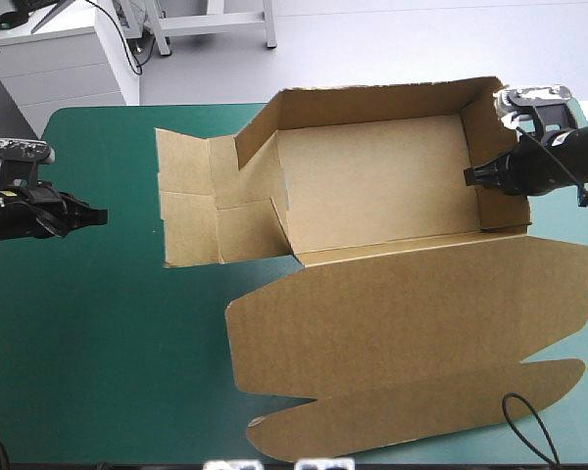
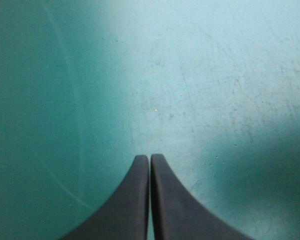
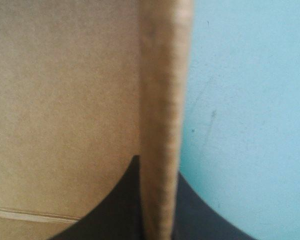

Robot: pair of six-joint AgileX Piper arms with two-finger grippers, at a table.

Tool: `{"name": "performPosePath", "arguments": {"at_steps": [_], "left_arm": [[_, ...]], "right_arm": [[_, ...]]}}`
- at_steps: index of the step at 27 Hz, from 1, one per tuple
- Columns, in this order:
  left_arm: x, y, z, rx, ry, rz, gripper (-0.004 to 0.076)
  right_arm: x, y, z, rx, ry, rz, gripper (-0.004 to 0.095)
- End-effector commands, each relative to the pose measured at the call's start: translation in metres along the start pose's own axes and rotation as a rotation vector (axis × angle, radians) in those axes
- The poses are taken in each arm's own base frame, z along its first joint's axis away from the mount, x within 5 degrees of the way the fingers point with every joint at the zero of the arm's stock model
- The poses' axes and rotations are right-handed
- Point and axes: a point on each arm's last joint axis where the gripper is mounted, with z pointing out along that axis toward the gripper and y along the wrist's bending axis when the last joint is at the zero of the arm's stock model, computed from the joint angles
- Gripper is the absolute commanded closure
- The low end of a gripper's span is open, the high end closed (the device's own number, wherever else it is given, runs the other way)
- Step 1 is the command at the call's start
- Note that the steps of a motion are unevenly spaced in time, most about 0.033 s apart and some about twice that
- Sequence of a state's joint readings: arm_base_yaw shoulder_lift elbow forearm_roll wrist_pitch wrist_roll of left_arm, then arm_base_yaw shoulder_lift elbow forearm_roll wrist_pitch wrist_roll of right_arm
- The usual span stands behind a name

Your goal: Fold the box

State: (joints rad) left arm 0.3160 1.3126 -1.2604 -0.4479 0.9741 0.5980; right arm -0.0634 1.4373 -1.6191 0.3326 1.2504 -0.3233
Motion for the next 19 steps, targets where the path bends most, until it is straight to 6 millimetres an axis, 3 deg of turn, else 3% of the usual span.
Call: {"name": "performPosePath", "arguments": {"at_steps": [1, 7, 13, 16, 19], "left_arm": [[-0.013, -0.001, 0.007, 0.065, -0.086, -0.082, 0.0731], [-0.019, -0.005, 0.041, 0.307, -0.096, -0.175, 0.0731], [-0.024, -0.019, 0.061, 0.607, -0.11, -0.238, 0.0731], [-0.027, -0.03, 0.069, 0.654, -0.101, -0.243, 0.0731], [-0.031, -0.058, 0.073, 0.725, -0.094, -0.182, 0.0731]], "right_arm": [[-0.003, 0.013, -0.029, -0.049, -0.105, -0.006, 0.0927], [-0.003, 0.015, -0.03, -0.067, -0.114, -0.004, 0.0927], [-0.004, 0.017, -0.03, -0.082, -0.12, -0.013, 0.0927], [-0.004, 0.017, -0.03, -0.087, -0.122, -0.019, 0.0927], [-0.004, 0.017, -0.03, -0.087, -0.122, -0.019, 0.0927]]}}
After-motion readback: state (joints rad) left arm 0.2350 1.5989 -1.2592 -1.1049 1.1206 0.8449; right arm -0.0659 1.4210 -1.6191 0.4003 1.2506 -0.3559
